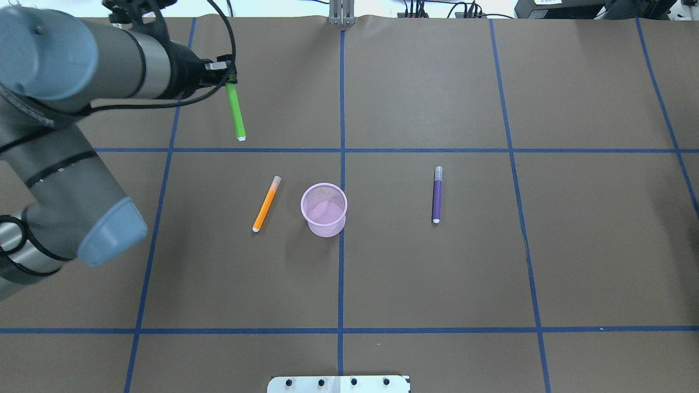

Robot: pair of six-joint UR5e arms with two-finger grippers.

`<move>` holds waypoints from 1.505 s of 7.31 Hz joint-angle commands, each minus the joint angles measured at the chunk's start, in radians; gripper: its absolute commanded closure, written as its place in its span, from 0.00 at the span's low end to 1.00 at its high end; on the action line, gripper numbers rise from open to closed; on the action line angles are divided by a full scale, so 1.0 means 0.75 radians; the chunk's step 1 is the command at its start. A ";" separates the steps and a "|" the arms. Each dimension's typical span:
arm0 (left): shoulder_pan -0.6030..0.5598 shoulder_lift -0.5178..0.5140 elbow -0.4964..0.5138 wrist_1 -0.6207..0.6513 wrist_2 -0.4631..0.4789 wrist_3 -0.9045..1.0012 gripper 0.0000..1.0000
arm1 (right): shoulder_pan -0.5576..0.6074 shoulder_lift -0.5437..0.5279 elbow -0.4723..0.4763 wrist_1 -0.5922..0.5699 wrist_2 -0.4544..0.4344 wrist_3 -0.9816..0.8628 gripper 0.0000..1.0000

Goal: Collect pens into pen holder
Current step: 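Carry the green marker over the pink cup with the left gripper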

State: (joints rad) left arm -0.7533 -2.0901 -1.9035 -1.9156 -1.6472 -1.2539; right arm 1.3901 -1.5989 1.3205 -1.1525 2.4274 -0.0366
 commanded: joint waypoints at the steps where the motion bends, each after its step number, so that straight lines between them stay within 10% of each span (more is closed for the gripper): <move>1: 0.184 -0.032 0.000 -0.011 0.289 -0.009 1.00 | 0.036 0.001 0.019 0.001 -0.001 -0.002 1.00; 5: 0.480 -0.078 0.036 -0.054 0.678 -0.018 1.00 | 0.061 -0.010 0.019 0.001 -0.011 -0.004 1.00; 11: 0.499 -0.144 0.259 -0.162 0.754 -0.024 1.00 | 0.073 -0.020 0.019 0.001 -0.009 -0.006 1.00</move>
State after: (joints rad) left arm -0.3826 -2.2043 -1.7392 -1.9961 -1.0876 -1.2710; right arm 1.4418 -1.6139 1.3346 -1.1520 2.4202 -0.0414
